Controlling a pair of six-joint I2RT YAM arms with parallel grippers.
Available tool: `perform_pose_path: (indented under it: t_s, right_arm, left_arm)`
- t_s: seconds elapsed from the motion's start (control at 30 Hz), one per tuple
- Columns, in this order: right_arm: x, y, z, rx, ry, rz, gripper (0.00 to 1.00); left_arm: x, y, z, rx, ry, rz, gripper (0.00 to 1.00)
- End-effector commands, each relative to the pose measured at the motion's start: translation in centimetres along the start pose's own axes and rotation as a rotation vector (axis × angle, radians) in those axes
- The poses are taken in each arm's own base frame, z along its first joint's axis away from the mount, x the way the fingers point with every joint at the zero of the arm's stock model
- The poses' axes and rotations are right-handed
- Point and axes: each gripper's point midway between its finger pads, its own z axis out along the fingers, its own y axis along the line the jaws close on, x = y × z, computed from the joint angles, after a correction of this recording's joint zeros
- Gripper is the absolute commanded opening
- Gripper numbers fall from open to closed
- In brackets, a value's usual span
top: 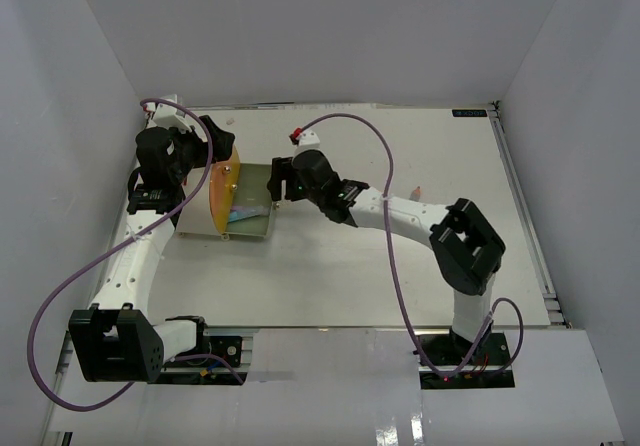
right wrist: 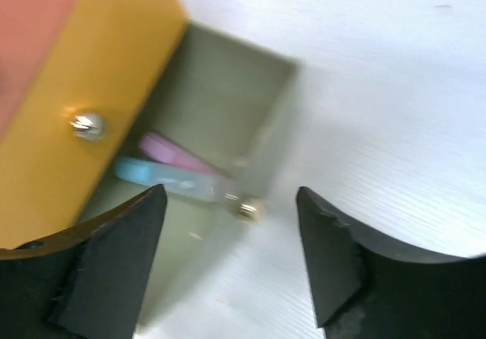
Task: Sort the stationery into containers
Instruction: Place the pen in the drawer, then pick up the pen from the center of the board.
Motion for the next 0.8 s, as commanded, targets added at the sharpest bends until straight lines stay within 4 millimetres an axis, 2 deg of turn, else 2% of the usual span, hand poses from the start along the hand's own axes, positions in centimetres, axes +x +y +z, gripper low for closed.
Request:
perform_pose_path:
  t_s: [0.0, 0.03, 0.07, 0.1, 0.13, 0.17, 0.2, 0.23, 0.27, 0.3, 0.4, 0.57, 0.6, 0.67, 0.7, 0.77]
  right_arm:
    - [-5.3, -7.9, -4.1, 0.212, -0.085, -0.061, 0.77]
    - [-5.1, -9.9, -4.9, 0.254, -0.068, -0.057, 0.80]
    - [-4.1, -12.1, -6.3, 0.297, -0.035, -0.057, 0.80]
    - [-3.7, -15.3, -7.3, 0.365, -0.008, -0.044, 0.80]
    - [-3.3, -17.1, -8.2, 0.405, 0.006, -0.043, 0.80]
    - [-1.9, -19.1, -9.6, 0.450, 0.042, -0.042, 0.80]
    - [-1.8, -21.8, -10.6, 0.502, 0.053, -0.015, 0.80]
    - [-1.5, -23.1, -11.5, 0.526, 0.061, -0.004, 0.80]
    - [0.0, -24.7, -12.3, 0.558, 0.100, 0.002, 0.79]
    - [0.6, -26.9, -13.3, 0.609, 0.131, 0.018, 0.79]
    - [2.5, -30.8, -15.4, 0.695, 0.215, 0.038, 0.77]
    - [3.7, -34.3, -16.3, 0.735, 0.290, 0.107, 0.73]
    - [2.9, -34.6, -16.2, 0.744, 0.283, 0.106, 0.73]
    - [3.2, -35.7, -16.3, 0.772, 0.315, 0.118, 0.72]
    - [2.5, -35.9, -15.9, 0.766, 0.304, 0.126, 0.71]
    - [3.4, -36.6, -15.6, 0.768, 0.351, 0.146, 0.69]
  left_arm:
    - [3.5, 0.6, -0.8, -0.018, 0.122, -0.052, 0.98]
    - [3.5, 0.6, -0.9, -0.018, 0.120, -0.052, 0.98]
    - [3.5, 0.6, -0.9, -0.017, 0.121, -0.055, 0.98]
    - [3.4, 0.5, -1.0, -0.016, 0.116, -0.052, 0.98]
    - [3.4, 0.6, -1.0, -0.018, 0.117, -0.054, 0.98]
    - [3.5, 0.6, -1.0, -0.020, 0.118, -0.053, 0.98]
    - [3.5, 0.7, -1.0, -0.022, 0.119, -0.053, 0.98]
    - [3.5, 0.6, -0.9, -0.018, 0.120, -0.053, 0.98]
    - [3.5, 0.6, -0.9, -0.019, 0.120, -0.053, 0.98]
    - [3.5, 0.6, -0.9, -0.019, 0.120, -0.053, 0.98]
    - [3.6, 0.7, -0.8, -0.022, 0.122, -0.056, 0.98]
    - [3.6, 0.6, -0.8, -0.019, 0.123, -0.056, 0.98]
    - [3.6, 0.6, -0.9, -0.020, 0.122, -0.056, 0.98]
    - [3.6, 0.6, -0.9, -0.020, 0.122, -0.054, 0.98]
    - [3.6, 0.6, -0.9, -0.019, 0.123, -0.056, 0.98]
    - [3.5, 0.6, -0.9, -0.017, 0.122, -0.057, 0.98]
